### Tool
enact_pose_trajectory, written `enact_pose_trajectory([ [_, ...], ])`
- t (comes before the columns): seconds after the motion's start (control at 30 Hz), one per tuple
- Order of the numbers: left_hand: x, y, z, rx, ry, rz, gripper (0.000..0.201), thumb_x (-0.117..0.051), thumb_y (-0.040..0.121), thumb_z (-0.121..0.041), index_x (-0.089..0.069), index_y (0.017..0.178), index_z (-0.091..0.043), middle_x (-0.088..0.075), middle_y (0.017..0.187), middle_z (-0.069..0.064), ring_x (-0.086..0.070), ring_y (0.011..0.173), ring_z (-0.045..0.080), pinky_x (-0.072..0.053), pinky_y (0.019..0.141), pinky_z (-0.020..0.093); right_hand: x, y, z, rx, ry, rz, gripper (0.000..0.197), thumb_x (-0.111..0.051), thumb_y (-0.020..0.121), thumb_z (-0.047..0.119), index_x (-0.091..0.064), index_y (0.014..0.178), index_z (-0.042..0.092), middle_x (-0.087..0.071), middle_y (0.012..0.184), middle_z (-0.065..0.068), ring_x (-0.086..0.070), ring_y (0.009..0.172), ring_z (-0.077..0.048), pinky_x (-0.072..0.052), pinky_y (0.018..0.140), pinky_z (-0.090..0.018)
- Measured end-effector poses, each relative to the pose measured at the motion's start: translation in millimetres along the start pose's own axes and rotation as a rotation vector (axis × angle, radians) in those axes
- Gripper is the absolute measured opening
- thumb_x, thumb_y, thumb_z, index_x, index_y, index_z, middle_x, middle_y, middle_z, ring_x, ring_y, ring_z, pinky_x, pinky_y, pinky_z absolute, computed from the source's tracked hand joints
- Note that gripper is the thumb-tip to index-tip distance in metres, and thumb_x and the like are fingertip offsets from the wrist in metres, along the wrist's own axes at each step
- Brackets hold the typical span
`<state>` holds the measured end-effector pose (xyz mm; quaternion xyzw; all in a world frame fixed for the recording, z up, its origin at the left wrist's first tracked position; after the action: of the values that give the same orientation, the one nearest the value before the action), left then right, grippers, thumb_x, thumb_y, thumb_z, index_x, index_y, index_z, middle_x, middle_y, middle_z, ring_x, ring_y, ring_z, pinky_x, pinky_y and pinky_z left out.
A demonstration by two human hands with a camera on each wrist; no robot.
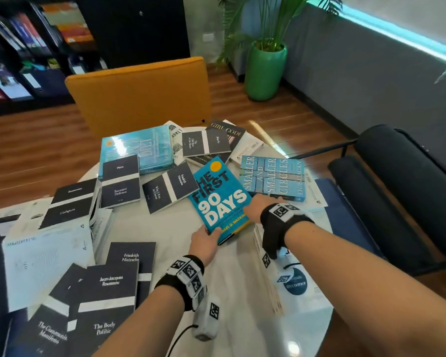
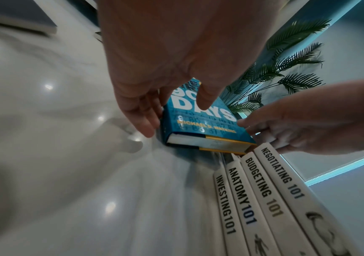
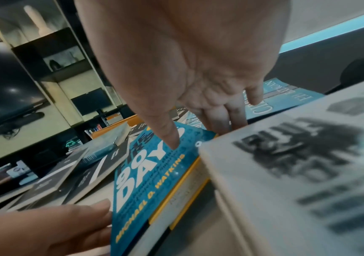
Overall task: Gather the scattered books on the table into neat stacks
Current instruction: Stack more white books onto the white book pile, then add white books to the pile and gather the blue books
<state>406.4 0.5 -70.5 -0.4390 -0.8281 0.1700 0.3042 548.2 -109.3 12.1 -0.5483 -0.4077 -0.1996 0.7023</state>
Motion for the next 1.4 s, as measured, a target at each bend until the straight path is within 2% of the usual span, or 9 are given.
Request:
enact_pose_trajectory([
  [0.1,5.2,6.0,9.1,0.022,0.001,-0.006,0.045,-0.056,0.092,-0.037,-0.056,0.129,-0.011,-0.062,0.125,0.013,-0.059,0.114,0.032,-0.048,0.101,0.045,-8.2,3.6,10.4,-0.023,-0.08,0.02,0.033,-0.034,0.098,0.036,-0.06,0.111,0.02,-0.061,0.126,-0.003,-0.046,0.129,-0.029,-0.009,0.116,-0.057],
  [0.23,31.0,3.2,9.9,0.019,-0.055,-0.13,0.053,-0.062,0.09,-0.038,-0.049,0.134,-0.011,-0.05,0.134,0.015,-0.047,0.119,0.019,-0.038,0.106,0.031,-14.5,-13.7,25.4,0.068,-0.051,-0.193,0.043,-0.028,0.097,0.047,-0.056,0.119,0.023,-0.063,0.122,-0.004,-0.041,0.132,-0.033,0.006,0.116,-0.056],
  [0.4,65.8,-14.0,6.5,0.032,-0.04,-0.169,0.071,-0.066,0.089,-0.034,-0.031,0.146,-0.011,-0.026,0.138,0.013,-0.041,0.105,0.019,-0.044,0.106,0.045,-40.6,-47.1,42.9,0.051,0.06,-0.309,0.05,-0.033,0.096,0.053,-0.051,0.118,0.011,-0.063,0.119,-0.011,-0.045,0.12,-0.031,-0.028,0.101,-0.044],
  [0.53,89.5,-37.7,12.0,0.013,0.055,-0.158,0.07,-0.066,0.09,-0.025,-0.027,0.146,-0.009,-0.025,0.138,0.013,-0.046,0.108,0.02,-0.035,0.105,0.027,-93.7,-57.4,49.8,0.008,0.483,-0.126,0.055,-0.042,0.095,0.048,-0.032,0.137,0.014,-0.059,0.125,-0.014,-0.057,0.113,-0.033,-0.045,0.096,-0.041],
  [0.73,85.9,-73.8,41.1,0.021,0.233,-0.122,0.072,-0.064,0.092,-0.029,-0.021,0.144,-0.004,-0.024,0.14,0.015,-0.041,0.096,0.016,-0.039,0.099,0.03,-146.3,-75.5,46.7,0.005,0.748,-0.071,0.06,-0.047,0.094,0.039,-0.018,0.146,0.029,-0.051,0.128,-0.014,-0.054,0.116,-0.031,-0.044,0.101,-0.048],
  [0.93,81.4,-88.8,59.4,0.033,0.418,-0.088,0.068,-0.062,0.091,-0.034,-0.026,0.142,-0.007,-0.03,0.139,0.011,-0.049,0.12,0.025,-0.041,0.098,0.032,-161.4,-91.9,37.3,-0.027,0.668,-0.091,0.049,-0.046,0.096,0.035,-0.031,0.14,0.022,-0.045,0.128,-0.014,-0.044,0.122,-0.031,-0.039,0.102,-0.042],
  [1.17,87.4,-83.8,60.9,0.066,0.54,-0.048,0.061,-0.062,0.088,-0.033,-0.037,0.14,-0.014,-0.039,0.138,0.012,-0.044,0.126,0.029,-0.041,0.107,0.042,-140.3,-94.6,38.6,0.062,0.476,0.002,0.029,-0.041,0.086,0.028,-0.053,0.11,0.016,-0.06,0.114,-0.012,-0.057,0.103,-0.029,-0.048,0.091,-0.039],
  [1.33,83.4,-85.7,46.7,0.008,0.607,-0.097,0.062,-0.056,0.091,-0.035,-0.032,0.144,-0.011,-0.034,0.137,0.011,-0.034,0.13,0.027,-0.036,0.108,0.039,-97.4,-105.2,23.7,0.087,0.649,-0.039,0.042,-0.054,0.092,0.028,-0.05,0.131,0.014,-0.058,0.126,-0.01,-0.058,0.113,-0.026,-0.046,0.095,-0.032],
  [1.4,77.4,-84.6,24.4,-0.09,0.629,-0.138,0.061,-0.053,0.093,-0.036,-0.032,0.146,-0.012,-0.035,0.138,0.01,-0.032,0.13,0.026,-0.033,0.109,0.039,-63.0,-106.8,10.6,0.088,0.712,-0.107,0.039,-0.058,0.092,0.031,-0.055,0.126,0.013,-0.059,0.122,-0.007,-0.057,0.111,-0.023,-0.043,0.091,-0.03],
])
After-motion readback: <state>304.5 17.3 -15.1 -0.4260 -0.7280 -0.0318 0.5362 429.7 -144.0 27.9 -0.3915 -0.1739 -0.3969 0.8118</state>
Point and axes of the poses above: each hand's wrist, its own y-axis towards the middle knuckle, its own x-axis out of the back of the hand, z = x × y, the point moved 7 cm from there along y, towards the middle knuckle
